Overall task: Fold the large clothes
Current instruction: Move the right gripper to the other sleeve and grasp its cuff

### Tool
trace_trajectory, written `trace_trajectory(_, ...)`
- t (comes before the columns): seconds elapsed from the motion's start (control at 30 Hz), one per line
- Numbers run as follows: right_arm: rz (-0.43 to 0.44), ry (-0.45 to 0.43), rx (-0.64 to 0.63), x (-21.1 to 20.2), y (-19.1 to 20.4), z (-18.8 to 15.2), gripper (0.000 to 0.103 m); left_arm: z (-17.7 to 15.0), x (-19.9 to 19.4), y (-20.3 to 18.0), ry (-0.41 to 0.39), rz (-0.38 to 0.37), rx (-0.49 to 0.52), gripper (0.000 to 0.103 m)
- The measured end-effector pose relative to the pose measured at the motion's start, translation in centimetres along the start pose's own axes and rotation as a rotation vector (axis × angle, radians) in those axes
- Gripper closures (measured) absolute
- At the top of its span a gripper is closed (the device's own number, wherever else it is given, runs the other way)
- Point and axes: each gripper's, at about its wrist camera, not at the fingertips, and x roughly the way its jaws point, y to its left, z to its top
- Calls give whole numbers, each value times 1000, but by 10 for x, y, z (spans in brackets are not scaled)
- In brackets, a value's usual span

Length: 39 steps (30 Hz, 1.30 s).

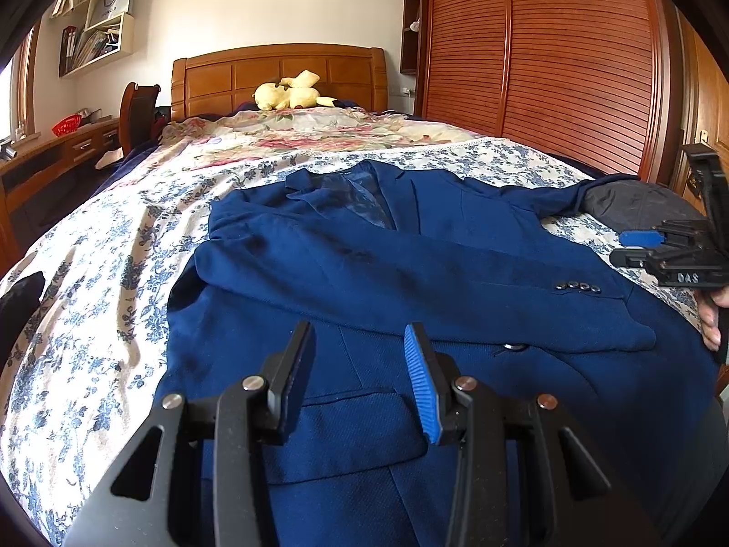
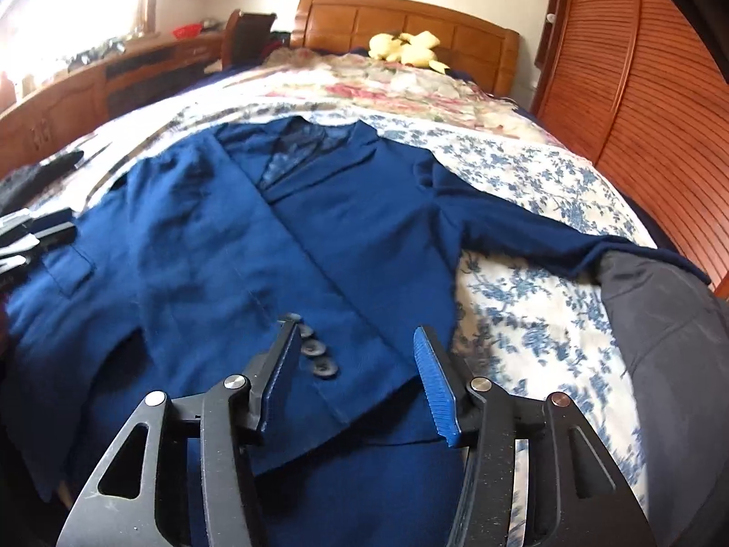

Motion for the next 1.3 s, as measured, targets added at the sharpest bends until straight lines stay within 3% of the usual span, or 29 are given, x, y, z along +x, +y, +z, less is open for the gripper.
trace_trajectory(0.2, -49, 14, 96, 15, -53, 9, 42, -1, 1, -1, 5, 2, 5, 64)
trace_trajectory(0.6, -148, 49, 289, 49, -159, 28, 39, -1, 2, -2, 10, 2, 10, 64)
trace_trajectory(1.3, -109, 112, 617, 128, -233, 36, 39, -3, 8, -5, 29, -4, 23, 64)
